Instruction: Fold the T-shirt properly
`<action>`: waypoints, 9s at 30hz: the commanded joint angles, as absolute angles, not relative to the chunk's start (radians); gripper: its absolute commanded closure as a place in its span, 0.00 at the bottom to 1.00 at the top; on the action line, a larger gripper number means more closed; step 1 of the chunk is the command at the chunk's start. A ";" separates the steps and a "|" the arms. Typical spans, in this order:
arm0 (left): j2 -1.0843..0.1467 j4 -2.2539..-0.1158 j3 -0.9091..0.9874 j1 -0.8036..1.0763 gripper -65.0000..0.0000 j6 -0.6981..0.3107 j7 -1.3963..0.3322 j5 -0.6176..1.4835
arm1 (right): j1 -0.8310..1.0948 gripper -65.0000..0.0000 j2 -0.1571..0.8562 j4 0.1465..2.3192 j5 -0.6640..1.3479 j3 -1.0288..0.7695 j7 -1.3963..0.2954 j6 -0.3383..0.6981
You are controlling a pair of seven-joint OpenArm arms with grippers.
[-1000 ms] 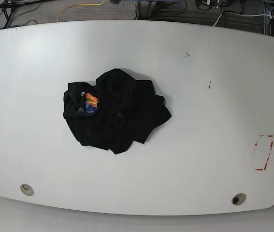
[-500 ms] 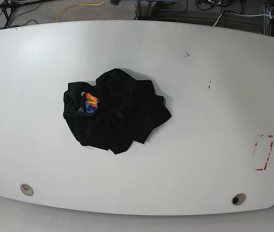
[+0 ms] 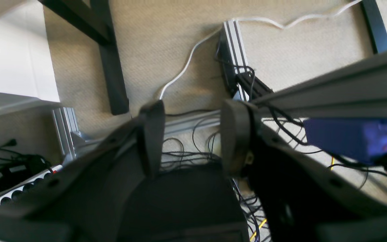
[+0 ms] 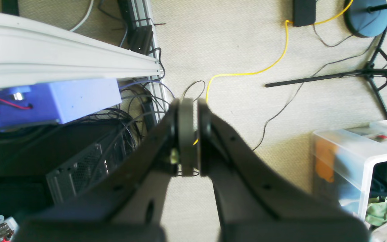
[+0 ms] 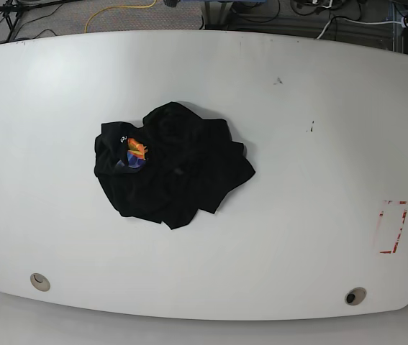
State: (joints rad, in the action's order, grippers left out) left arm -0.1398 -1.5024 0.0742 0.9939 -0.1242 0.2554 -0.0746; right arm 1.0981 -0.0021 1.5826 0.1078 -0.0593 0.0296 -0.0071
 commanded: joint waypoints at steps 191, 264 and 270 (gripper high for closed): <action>-0.149 -1.902 0.204 0.622 0.32 -0.154 0.212 -0.016 | 0.350 0.35 0.037 1.975 0.102 -0.030 -0.564 0.121; -0.143 -1.898 0.227 0.591 0.31 -0.160 0.212 -0.017 | 0.278 0.56 0.070 1.867 0.122 0.039 -0.534 0.100; -0.142 -1.897 0.227 0.591 0.31 -0.159 0.212 -0.018 | 0.264 0.57 0.070 1.862 0.129 0.038 -0.562 0.100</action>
